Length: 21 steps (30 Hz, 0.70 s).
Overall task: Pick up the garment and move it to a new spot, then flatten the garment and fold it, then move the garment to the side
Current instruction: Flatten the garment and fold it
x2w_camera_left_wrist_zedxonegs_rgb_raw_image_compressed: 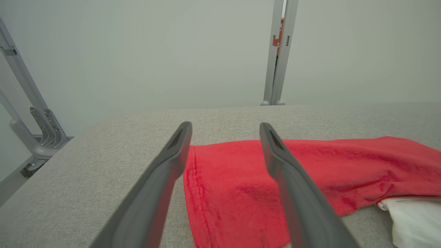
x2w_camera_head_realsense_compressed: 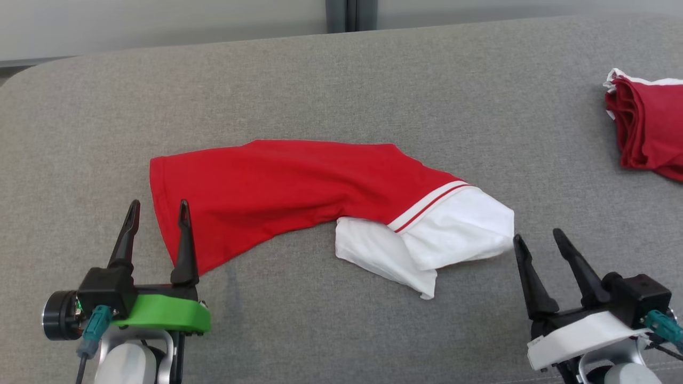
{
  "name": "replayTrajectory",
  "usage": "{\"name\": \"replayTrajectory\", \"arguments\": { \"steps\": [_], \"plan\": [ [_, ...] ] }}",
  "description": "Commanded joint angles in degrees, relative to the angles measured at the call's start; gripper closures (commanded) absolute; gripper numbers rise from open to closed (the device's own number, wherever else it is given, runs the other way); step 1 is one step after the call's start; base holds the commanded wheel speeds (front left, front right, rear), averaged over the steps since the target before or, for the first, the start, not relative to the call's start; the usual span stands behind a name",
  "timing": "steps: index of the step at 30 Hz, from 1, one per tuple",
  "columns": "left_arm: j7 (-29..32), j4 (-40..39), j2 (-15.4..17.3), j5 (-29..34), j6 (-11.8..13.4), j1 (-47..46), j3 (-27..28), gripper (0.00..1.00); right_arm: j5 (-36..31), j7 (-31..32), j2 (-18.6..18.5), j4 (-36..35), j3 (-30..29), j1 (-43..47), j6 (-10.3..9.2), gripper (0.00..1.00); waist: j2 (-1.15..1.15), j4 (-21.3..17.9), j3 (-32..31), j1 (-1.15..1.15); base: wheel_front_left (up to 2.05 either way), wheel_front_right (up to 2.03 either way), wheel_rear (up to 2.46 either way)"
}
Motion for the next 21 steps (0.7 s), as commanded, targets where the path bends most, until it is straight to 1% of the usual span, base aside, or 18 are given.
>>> {"name": "replayTrajectory", "arguments": {
  "steps": [1,4,8,13,21],
  "plan": [
    [-0.2,0.2,0.1,-0.1,0.3,1.0,0.3,0.00,0.5,-0.6,-0.7,-1.4,-0.5,-0.9,-0.09,0.00,0.00,-0.4,-1.2,0.00,0.00,0.00,0.00],
    [-0.2,0.4,0.0,-0.2,0.3,2.2,0.5,0.00,1.0,-0.7,-1.5,-3.9,-1.3,-1.2,-0.09,0.00,0.00,-0.6,-2.6,0.00,0.00,0.00,0.00],
    [-0.2,0.6,0.1,-0.4,0.6,3.8,0.7,0.00,0.3,0.2,-1.7,-6.1,-4.0,-2.3,-0.08,0.00,0.00,-0.9,-4.4,0.00,0.00,0.00,0.00],
    [0.1,0.5,0.5,-0.2,0.7,4.9,0.3,0.00,-0.5,1.6,-1.8,-6.1,-5.9,-2.9,-0.09,0.00,0.00,-0.8,-5.7,0.00,0.00,0.00,0.00],
    [0.7,0.0,1.1,-0.4,0.7,5.7,-0.2,0.00,-0.9,1.7,-1.3,-5.4,-6.1,-2.3,-0.09,0.00,0.00,-0.7,-6.1,0.00,0.00,0.00,0.00]
  ]
}}
